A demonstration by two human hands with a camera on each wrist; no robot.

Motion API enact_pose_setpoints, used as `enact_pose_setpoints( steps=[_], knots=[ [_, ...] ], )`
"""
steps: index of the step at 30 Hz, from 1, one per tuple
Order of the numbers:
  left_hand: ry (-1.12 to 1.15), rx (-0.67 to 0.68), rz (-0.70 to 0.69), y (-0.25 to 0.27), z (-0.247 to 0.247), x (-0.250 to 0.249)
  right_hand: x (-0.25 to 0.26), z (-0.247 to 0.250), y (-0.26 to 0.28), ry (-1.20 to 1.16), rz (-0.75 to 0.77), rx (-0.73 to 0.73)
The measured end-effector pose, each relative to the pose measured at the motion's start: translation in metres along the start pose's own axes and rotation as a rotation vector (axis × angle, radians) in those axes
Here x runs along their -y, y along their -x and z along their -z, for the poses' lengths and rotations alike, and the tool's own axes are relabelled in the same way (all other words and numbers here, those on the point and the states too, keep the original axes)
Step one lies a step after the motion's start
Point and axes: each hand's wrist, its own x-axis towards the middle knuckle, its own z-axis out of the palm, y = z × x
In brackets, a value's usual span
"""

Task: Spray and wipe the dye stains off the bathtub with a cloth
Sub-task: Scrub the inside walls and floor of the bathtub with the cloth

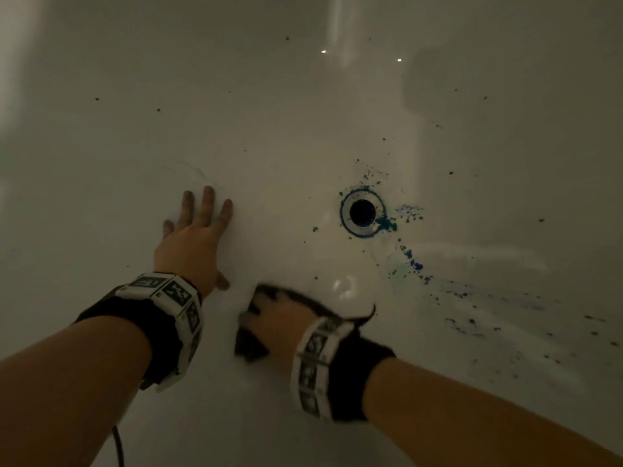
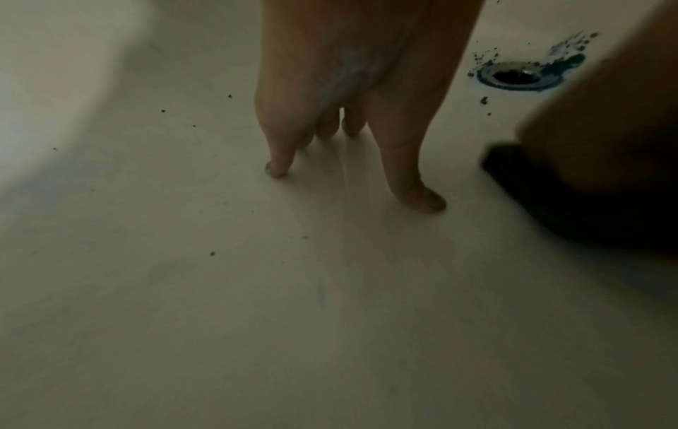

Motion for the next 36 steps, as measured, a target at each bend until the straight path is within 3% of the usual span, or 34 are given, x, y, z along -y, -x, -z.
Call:
enact_pose_setpoints(
  steps=[2, 4, 7, 12, 14, 17, 19, 22, 24, 30, 32, 34, 36],
  knots=[
    [-0.017, 0.004, 0.006, -0.001, -0.002, 0.001, -0.017, 0.029, -0.004, 0.133, -0.017, -0.174],
    [-0.022, 0.018, 0.010, -0.001, -0.002, 0.002, -0.051, 0.062, -0.006, 0.134, -0.188, -0.214],
    [-0.040, 0.028, 0.010, -0.004, -0.001, 0.003, -0.092, 0.093, 0.008, -0.054, -0.364, -0.300],
    [-0.030, 0.154, 0.049, 0.002, 0.028, -0.014, -0.085, 0.118, 0.074, -0.490, -0.347, -0.598],
    [0.197, 0.259, -0.007, 0.018, 0.047, -0.038, -0.071, 0.122, 0.102, -0.644, -0.320, -0.655],
    [0.861, 0.375, -0.090, 0.068, 0.074, -0.081, -0.050, 0.133, 0.143, -0.946, -0.322, -0.705],
    [1.170, 0.446, -0.119, 0.109, 0.091, -0.107, -0.032, 0.139, 0.171, -1.167, -0.333, -0.749],
    [1.396, 0.491, -0.173, 0.155, 0.112, -0.131, -0.001, 0.144, 0.212, -1.371, -0.305, -0.738],
    [1.431, 0.514, -0.200, 0.178, 0.122, -0.144, 0.013, 0.145, 0.239, -1.408, -0.291, -0.687],
    [1.418, 0.432, -0.161, 0.228, 0.134, -0.179, 0.020, 0.159, 0.327, -1.360, -0.275, -0.503],
    [1.424, 0.355, -0.108, 0.235, 0.136, -0.191, 0.013, 0.163, 0.359, -1.032, -0.325, -0.532],
    [1.339, 0.235, -0.045, 0.235, 0.135, -0.208, 0.000, 0.163, 0.390, -0.503, -0.474, -0.539],
    [1.142, 0.079, -0.015, 0.232, 0.133, -0.230, -0.014, 0.159, 0.425, -0.029, -0.623, -0.422]
  ],
)
